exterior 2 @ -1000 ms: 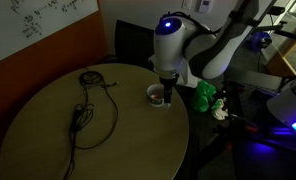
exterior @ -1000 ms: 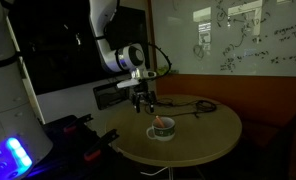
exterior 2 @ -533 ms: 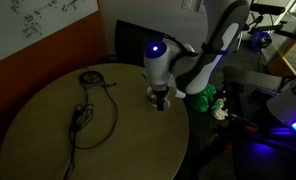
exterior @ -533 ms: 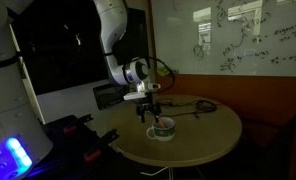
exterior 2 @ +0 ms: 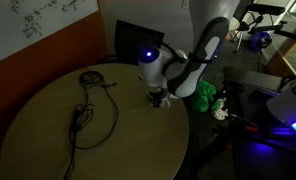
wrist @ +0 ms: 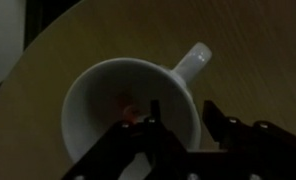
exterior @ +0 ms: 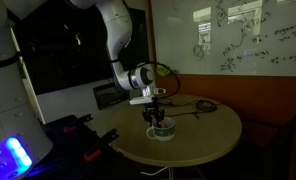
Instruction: Move the cup to the left
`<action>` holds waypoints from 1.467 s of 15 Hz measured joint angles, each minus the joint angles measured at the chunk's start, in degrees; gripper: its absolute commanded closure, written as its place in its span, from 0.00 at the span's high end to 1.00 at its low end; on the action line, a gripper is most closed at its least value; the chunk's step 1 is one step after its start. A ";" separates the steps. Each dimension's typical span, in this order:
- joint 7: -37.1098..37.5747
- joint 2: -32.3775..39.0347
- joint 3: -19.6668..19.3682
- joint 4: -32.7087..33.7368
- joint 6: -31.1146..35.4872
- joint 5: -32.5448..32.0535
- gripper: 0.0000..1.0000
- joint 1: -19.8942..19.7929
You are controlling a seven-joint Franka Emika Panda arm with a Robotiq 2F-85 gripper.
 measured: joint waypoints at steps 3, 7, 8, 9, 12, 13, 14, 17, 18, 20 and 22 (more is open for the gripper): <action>-1.31 0.11 -0.03 0.40 0.00 0.58 0.01 -0.29; -2.42 0.42 0.07 0.46 -0.02 1.67 0.02 -0.49; -2.42 0.51 0.06 0.47 -0.02 1.79 0.03 -0.49; -2.42 0.52 0.06 0.47 -0.02 1.93 0.03 -0.49; -2.44 0.24 0.56 0.69 -0.02 2.45 0.03 -0.56; -2.49 -0.06 1.00 0.80 -0.02 2.68 0.03 -0.59; -2.59 -0.47 1.64 0.92 -0.02 3.06 0.03 -0.63; -4.40 -1.75 4.29 1.45 -0.20 4.78 0.03 -0.70; -4.94 -1.91 5.40 1.85 -0.38 5.32 0.03 -0.72; -6.73 -1.91 8.01 3.01 -1.17 6.64 0.03 -0.87; -7.97 -1.87 10.47 4.37 -2.77 8.08 0.03 -0.90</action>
